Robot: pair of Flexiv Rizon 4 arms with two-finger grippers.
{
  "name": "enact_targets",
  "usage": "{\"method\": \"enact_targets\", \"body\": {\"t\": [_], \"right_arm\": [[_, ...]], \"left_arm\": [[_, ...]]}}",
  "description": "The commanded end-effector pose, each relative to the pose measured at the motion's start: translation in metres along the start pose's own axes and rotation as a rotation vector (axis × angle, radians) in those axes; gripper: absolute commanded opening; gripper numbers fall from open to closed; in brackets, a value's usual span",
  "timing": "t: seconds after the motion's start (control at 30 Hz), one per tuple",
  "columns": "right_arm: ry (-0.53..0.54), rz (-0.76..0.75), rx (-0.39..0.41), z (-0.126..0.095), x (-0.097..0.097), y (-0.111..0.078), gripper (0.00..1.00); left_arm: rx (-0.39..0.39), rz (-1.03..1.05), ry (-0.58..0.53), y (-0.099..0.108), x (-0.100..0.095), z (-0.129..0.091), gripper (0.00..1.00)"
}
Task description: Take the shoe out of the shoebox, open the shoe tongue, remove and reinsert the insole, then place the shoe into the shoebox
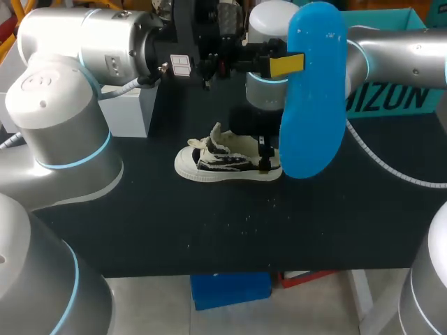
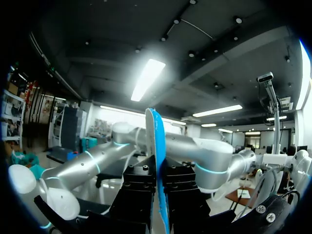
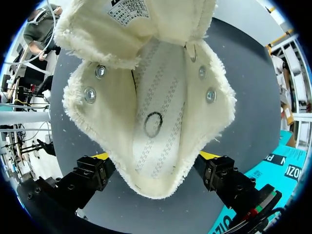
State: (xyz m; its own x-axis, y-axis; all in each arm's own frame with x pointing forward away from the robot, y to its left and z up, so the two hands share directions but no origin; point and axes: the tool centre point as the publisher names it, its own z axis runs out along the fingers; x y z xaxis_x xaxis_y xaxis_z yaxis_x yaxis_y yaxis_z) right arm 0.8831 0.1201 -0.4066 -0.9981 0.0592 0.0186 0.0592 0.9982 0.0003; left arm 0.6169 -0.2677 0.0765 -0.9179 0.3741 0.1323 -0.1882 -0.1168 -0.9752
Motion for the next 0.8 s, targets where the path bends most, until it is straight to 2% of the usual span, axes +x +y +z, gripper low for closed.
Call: {"method": "enact_targets", "body": {"t": [0.03, 0.4, 0.57, 0.63, 0.8], "right_arm": [[-0.008, -0.008, -0.021, -0.0024, 0.0003, -0.0017, 1.00], [-0.020, -0.038, -0.206, -0.0079, 0.0009, -0.0030, 1.00], [-0.040, -0.029, -0.347, -0.0059, -0.0006, -0.0072, 1.00], [-0.042, -0.048, -0.355, -0.0059, -0.0011, -0.0076, 1.00], [-0.054, -0.065, -0.474, -0.0046, -0.0016, -0.0064, 1.00]], "left_arm": [[0.000, 0.000, -0.003, 0.0010, 0.0005, 0.0006, 0.00], [0.000, 0.000, -0.003, 0.0010, 0.0005, 0.0006, 0.00], [0.000, 0.000, -0.003, 0.0010, 0.0005, 0.0006, 0.00], [0.000, 0.000, -0.003, 0.0010, 0.0005, 0.0006, 0.00], [0.000, 0.000, -0.003, 0.0010, 0.0005, 0.0006, 0.00]]}}
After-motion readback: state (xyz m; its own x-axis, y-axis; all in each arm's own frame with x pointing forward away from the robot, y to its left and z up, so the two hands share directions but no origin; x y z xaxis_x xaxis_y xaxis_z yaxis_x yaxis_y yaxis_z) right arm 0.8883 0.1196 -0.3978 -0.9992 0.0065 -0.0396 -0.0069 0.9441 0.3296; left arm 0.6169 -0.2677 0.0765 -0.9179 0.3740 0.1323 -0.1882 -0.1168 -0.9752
